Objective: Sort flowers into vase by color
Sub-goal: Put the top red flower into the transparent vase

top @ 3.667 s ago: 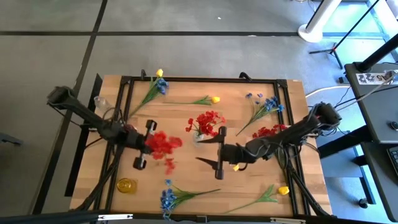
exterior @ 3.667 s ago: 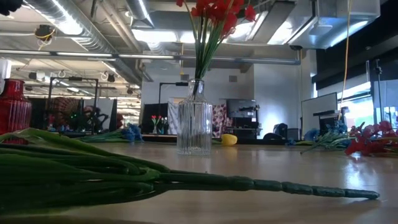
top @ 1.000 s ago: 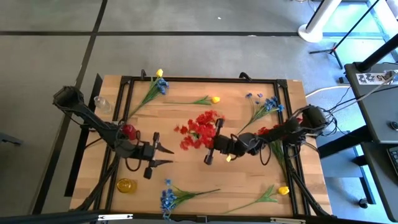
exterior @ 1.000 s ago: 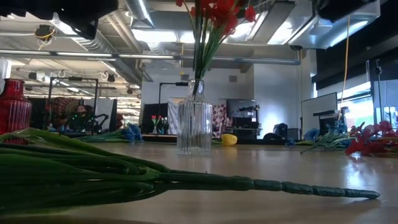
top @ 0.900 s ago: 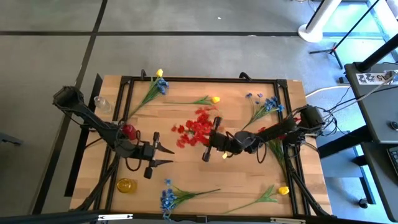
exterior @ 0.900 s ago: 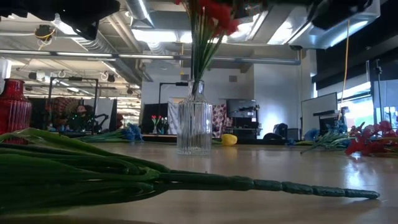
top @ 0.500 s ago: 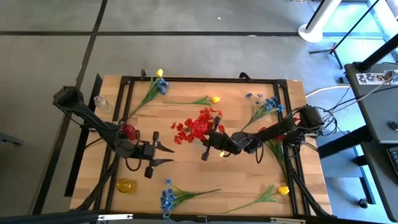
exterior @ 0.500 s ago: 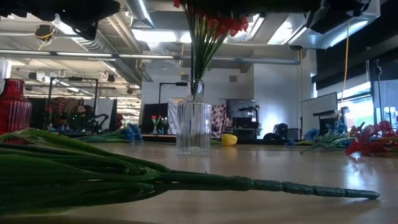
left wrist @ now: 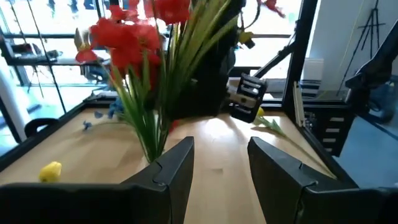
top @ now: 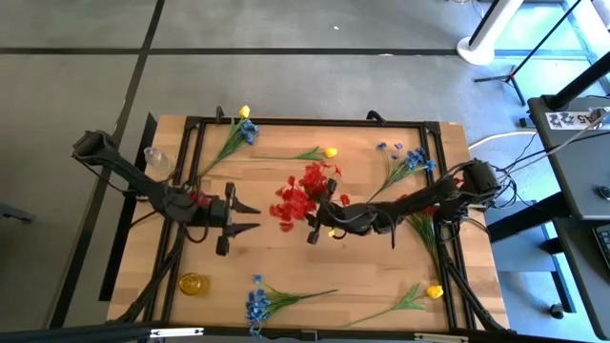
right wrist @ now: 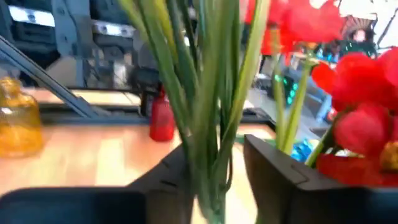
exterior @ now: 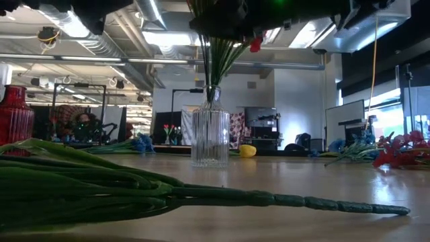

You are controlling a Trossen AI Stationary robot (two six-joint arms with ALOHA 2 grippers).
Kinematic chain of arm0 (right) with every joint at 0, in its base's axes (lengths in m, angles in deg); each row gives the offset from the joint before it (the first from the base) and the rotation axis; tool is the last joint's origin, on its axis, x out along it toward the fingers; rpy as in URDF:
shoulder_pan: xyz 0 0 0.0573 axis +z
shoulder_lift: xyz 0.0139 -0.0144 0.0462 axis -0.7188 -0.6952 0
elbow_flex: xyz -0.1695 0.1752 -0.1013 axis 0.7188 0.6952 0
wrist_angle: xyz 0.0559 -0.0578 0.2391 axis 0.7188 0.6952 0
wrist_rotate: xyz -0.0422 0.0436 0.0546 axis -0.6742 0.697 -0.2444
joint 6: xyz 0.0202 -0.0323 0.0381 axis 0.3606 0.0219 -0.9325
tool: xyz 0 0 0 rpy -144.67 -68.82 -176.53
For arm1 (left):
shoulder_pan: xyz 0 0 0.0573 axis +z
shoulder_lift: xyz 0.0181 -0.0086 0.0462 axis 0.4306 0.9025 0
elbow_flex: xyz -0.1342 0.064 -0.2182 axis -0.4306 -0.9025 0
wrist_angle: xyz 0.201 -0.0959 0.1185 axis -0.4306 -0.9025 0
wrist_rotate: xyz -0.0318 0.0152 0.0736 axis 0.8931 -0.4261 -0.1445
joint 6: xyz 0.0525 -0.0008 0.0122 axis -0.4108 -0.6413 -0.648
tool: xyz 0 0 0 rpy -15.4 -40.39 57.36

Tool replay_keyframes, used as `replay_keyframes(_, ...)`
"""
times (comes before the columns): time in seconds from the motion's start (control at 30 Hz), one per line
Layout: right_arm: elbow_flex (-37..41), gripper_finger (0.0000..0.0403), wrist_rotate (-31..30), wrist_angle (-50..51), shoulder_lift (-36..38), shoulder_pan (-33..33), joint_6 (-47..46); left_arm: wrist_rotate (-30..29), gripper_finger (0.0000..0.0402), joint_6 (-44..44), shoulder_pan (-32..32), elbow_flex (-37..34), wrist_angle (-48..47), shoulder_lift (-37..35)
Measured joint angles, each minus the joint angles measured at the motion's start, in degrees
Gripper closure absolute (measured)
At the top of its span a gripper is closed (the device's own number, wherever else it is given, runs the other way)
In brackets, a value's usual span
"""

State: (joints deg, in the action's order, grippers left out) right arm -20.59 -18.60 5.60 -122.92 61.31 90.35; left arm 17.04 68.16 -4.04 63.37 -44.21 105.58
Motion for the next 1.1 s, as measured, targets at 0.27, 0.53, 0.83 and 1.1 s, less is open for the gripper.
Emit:
replay_keyframes(0.27, -10.05, 0.0164, -0.38, 29.90, 3.91, 0.02, -7.76, 5.58, 0.0253, -0.22, 7.16, 0.02, -2.60, -3.11)
replay_keyframes(0.53, -18.66, 0.0096, 5.35, 49.41, 6.29, 0.04, -13.18, 9.20, 0.0253, -1.98, 12.57, 0.59, -5.57, -4.36)
replay_keyframes(0.83, -23.69, 0.0077, 6.88, 55.80, 8.24, 0.52, -11.14, 19.76, 0.0253, -3.77, 10.91, 2.07, -5.38, -2.10)
replay_keyframes(1.1, -27.41, 0.0077, 7.09, 56.08, 10.72, 2.42, -7.29, 12.28, 0.0253, -8.17, 7.77, 1.97, 8.44, 10.94)
